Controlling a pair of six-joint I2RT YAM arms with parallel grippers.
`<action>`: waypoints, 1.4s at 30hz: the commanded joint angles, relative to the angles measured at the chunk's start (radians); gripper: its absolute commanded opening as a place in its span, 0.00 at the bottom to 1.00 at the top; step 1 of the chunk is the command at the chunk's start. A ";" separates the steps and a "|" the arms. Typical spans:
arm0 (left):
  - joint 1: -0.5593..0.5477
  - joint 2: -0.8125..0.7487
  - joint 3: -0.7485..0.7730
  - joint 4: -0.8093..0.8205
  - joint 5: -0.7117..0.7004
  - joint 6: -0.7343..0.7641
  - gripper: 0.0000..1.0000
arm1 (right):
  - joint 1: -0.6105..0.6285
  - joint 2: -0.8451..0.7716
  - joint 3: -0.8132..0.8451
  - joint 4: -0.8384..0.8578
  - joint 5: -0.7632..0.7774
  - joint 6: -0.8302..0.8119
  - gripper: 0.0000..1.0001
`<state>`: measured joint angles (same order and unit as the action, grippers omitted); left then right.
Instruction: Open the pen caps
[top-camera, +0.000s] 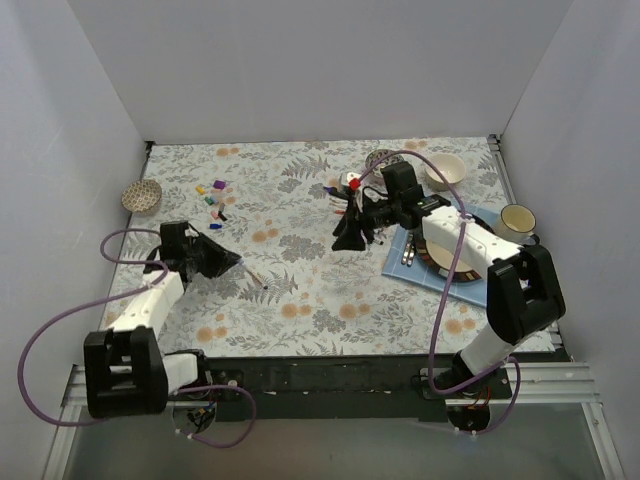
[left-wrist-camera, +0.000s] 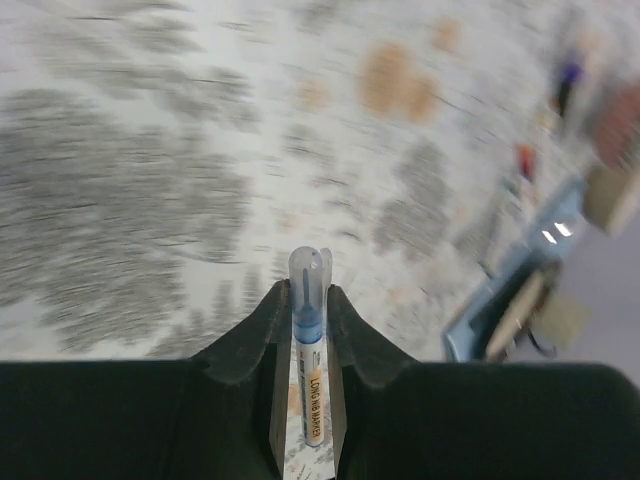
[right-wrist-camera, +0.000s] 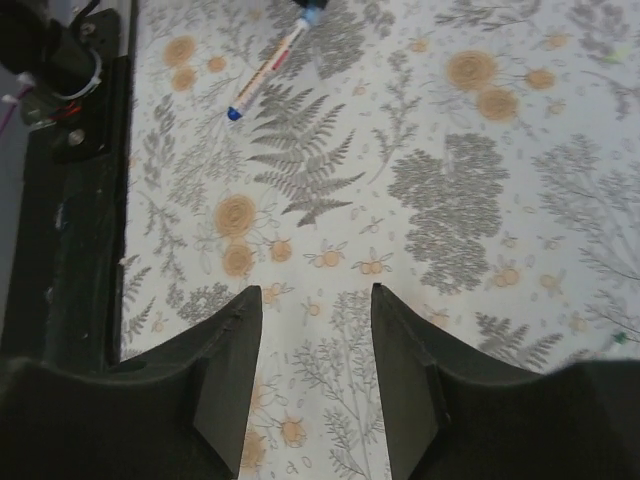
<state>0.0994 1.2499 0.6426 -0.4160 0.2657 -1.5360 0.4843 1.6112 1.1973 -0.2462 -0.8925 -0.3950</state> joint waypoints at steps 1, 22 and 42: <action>-0.133 -0.180 -0.154 0.610 0.385 0.019 0.00 | 0.048 0.033 -0.074 0.195 -0.203 0.123 0.58; -0.486 -0.049 -0.225 1.200 0.181 -0.079 0.00 | 0.134 0.116 -0.262 0.912 -0.223 0.970 0.75; -0.439 -0.122 -0.147 1.162 -0.060 0.011 0.00 | 0.200 0.188 -0.254 0.989 -0.296 1.101 0.01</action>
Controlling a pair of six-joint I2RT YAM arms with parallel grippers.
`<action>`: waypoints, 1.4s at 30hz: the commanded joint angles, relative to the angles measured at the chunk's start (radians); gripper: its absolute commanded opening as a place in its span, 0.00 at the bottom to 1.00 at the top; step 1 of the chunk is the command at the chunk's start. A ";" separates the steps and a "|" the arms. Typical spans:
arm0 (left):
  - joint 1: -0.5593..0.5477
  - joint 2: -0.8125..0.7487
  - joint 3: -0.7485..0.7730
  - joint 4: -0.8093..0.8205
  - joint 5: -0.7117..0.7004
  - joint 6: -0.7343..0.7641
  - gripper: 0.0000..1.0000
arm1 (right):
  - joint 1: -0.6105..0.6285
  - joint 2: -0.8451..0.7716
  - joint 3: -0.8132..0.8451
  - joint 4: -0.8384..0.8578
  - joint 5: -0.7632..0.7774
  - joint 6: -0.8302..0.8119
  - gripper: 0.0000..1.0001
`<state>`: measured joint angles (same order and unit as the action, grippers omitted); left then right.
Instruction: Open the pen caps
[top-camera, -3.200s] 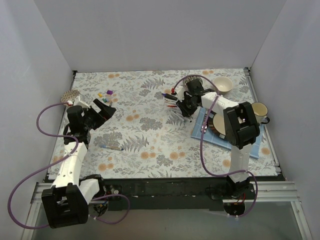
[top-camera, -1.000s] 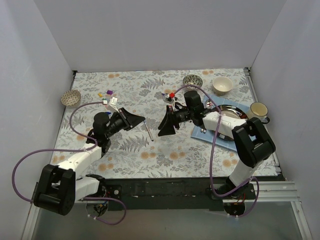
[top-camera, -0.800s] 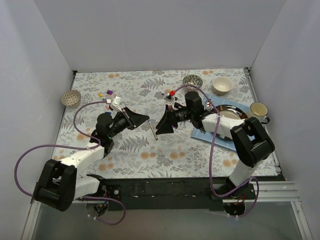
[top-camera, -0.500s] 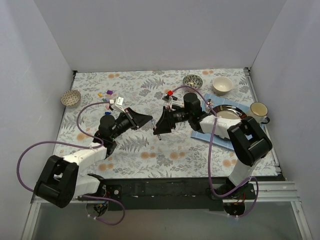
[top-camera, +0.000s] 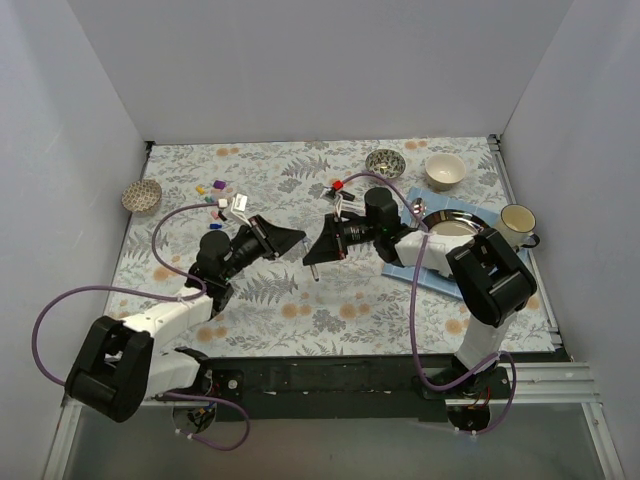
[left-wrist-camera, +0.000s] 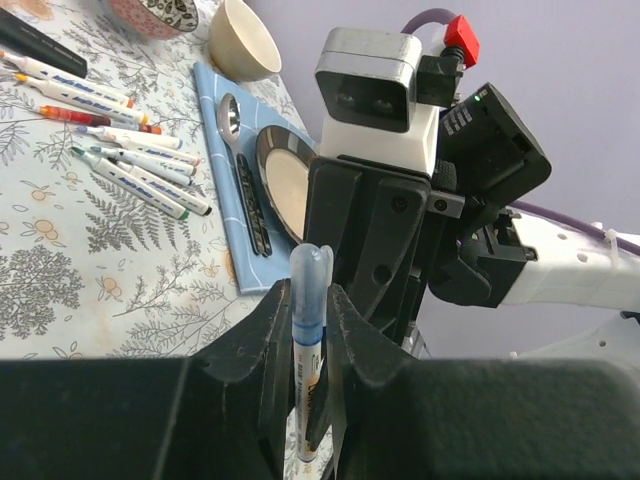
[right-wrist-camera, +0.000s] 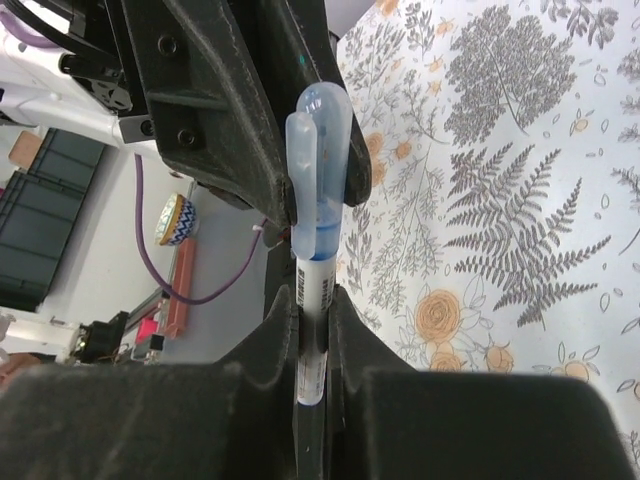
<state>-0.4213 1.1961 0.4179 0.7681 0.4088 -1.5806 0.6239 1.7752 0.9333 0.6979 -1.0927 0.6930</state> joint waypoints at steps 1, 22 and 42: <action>0.145 -0.084 0.084 -0.007 -0.218 0.048 0.00 | 0.071 0.029 0.012 0.057 -0.105 0.020 0.01; 0.499 -0.056 0.315 -0.079 -0.131 0.251 0.00 | 0.138 0.113 0.027 0.129 -0.154 0.102 0.01; 0.509 -0.113 0.308 -0.276 0.135 0.153 0.59 | 0.105 0.084 0.081 0.006 -0.251 -0.088 0.01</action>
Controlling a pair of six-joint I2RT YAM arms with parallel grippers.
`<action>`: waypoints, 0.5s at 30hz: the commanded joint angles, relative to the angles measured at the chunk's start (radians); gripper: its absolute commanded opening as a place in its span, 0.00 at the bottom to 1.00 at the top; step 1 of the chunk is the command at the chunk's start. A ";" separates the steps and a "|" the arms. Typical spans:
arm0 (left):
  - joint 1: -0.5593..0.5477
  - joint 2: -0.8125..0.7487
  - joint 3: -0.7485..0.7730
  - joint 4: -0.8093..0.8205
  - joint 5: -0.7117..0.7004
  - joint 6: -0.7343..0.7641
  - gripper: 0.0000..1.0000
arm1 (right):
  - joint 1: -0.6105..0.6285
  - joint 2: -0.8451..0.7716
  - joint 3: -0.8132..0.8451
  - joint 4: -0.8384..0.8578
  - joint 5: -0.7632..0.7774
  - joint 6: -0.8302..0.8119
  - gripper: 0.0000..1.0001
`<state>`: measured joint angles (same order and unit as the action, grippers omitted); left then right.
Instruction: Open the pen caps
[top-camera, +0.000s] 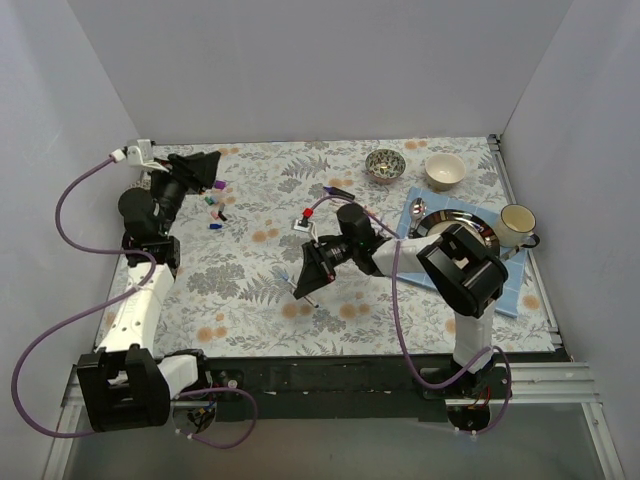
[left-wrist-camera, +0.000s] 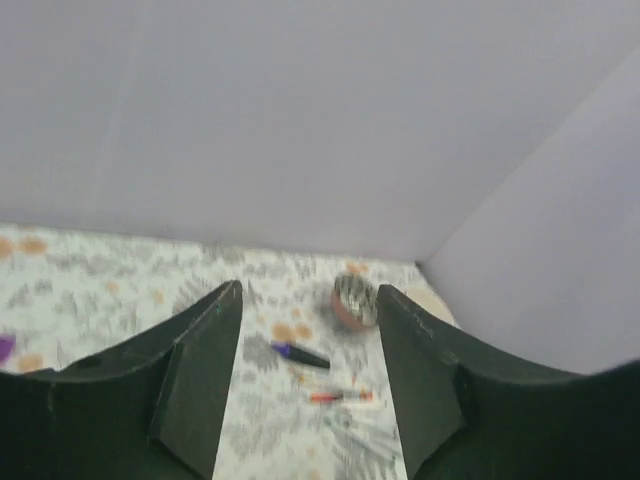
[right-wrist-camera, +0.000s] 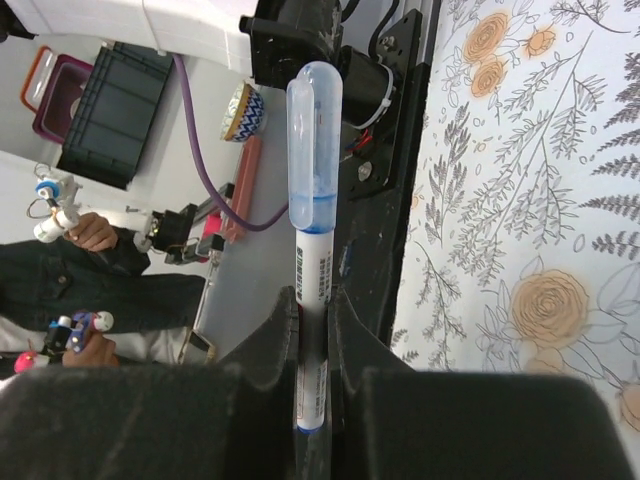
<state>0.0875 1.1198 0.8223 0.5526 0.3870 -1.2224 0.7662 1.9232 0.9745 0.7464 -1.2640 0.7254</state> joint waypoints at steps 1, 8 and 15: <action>-0.003 -0.040 -0.127 -0.018 0.241 -0.268 0.63 | -0.047 -0.070 0.039 -0.059 -0.074 -0.135 0.01; -0.172 -0.159 -0.400 0.072 0.241 -0.486 0.78 | -0.108 -0.119 0.035 -0.133 -0.026 -0.219 0.01; -0.445 -0.198 -0.540 0.150 -0.016 -0.549 0.80 | -0.125 -0.118 0.030 -0.145 -0.009 -0.227 0.01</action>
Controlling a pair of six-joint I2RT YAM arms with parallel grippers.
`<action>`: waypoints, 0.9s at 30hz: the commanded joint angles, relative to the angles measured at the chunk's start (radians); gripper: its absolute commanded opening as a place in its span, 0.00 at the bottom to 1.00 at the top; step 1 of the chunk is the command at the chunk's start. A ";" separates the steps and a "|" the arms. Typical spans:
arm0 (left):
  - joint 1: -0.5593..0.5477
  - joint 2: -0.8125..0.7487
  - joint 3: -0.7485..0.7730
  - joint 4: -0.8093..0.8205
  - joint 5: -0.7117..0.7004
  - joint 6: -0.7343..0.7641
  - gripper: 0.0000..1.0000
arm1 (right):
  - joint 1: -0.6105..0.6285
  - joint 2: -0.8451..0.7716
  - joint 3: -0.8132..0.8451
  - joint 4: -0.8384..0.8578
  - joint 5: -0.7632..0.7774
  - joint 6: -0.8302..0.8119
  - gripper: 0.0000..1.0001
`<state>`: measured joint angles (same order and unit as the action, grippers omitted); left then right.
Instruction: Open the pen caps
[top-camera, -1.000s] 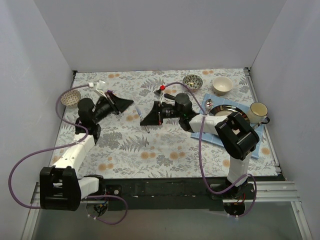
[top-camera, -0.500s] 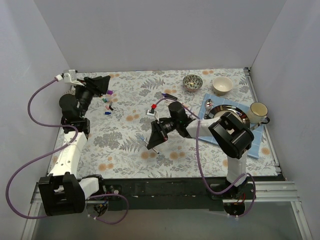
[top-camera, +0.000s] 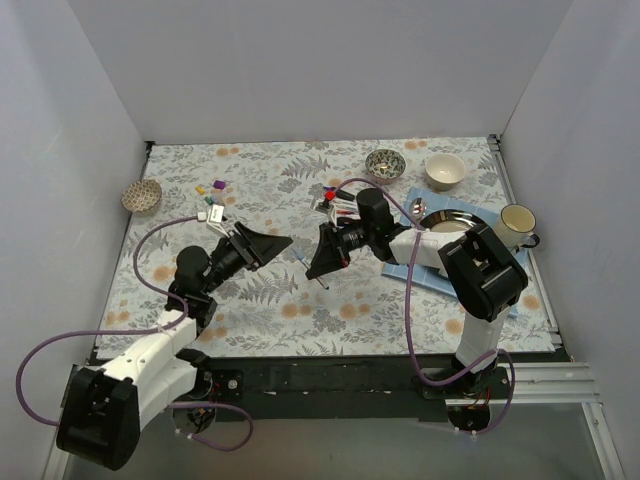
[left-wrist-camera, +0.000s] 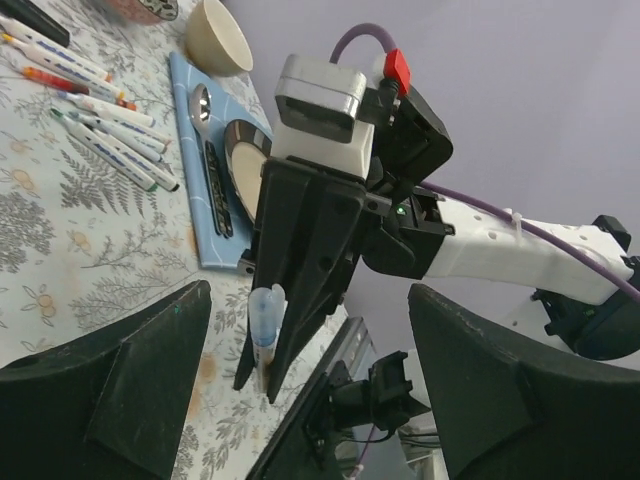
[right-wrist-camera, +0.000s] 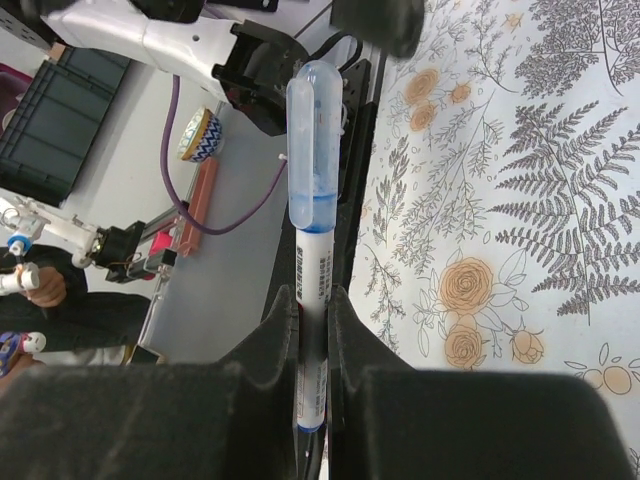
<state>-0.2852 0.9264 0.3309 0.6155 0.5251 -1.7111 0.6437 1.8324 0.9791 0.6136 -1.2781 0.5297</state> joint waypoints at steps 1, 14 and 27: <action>-0.084 0.009 -0.053 0.101 -0.157 -0.064 0.80 | -0.004 -0.027 0.024 -0.003 0.003 -0.027 0.01; -0.195 0.143 -0.035 0.237 -0.215 -0.007 0.53 | -0.012 -0.007 -0.019 0.190 -0.021 0.134 0.01; -0.161 0.020 0.115 -0.055 -0.457 0.278 0.00 | -0.012 0.001 -0.040 0.209 -0.006 0.159 0.01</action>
<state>-0.4812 1.0584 0.3115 0.7624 0.2974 -1.6455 0.6342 1.8339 0.9535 0.7799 -1.2743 0.7013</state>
